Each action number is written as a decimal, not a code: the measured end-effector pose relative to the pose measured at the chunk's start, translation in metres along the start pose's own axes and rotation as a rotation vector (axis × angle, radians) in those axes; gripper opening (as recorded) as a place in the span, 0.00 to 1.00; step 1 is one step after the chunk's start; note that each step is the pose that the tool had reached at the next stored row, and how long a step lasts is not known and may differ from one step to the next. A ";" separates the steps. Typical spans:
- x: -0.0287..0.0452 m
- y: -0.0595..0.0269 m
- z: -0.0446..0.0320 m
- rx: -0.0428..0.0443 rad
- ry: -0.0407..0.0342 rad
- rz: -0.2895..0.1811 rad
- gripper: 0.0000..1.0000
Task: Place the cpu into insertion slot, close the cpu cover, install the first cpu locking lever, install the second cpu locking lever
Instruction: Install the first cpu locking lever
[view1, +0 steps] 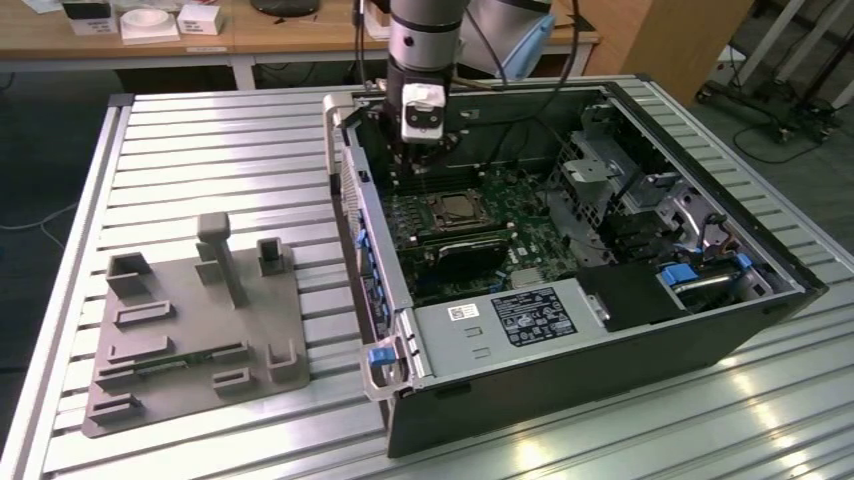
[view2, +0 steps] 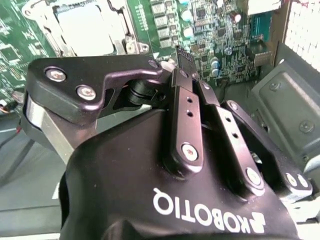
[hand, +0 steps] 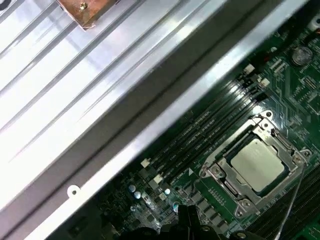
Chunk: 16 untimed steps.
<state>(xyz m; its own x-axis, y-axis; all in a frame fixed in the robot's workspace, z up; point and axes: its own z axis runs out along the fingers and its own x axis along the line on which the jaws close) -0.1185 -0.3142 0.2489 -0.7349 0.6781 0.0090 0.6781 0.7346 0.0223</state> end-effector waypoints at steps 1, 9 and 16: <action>0.0013 0.0014 0.0001 0.0000 0.0000 -0.001 0.11; 0.0046 0.0054 0.0001 -0.0001 -0.0001 -0.015 0.11; 0.0041 0.0079 0.0002 0.0001 0.0004 -0.034 0.11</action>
<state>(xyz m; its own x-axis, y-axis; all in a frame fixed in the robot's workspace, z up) -0.1163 -0.3056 0.2490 -0.7573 0.6531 0.0087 0.6531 0.7570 0.0225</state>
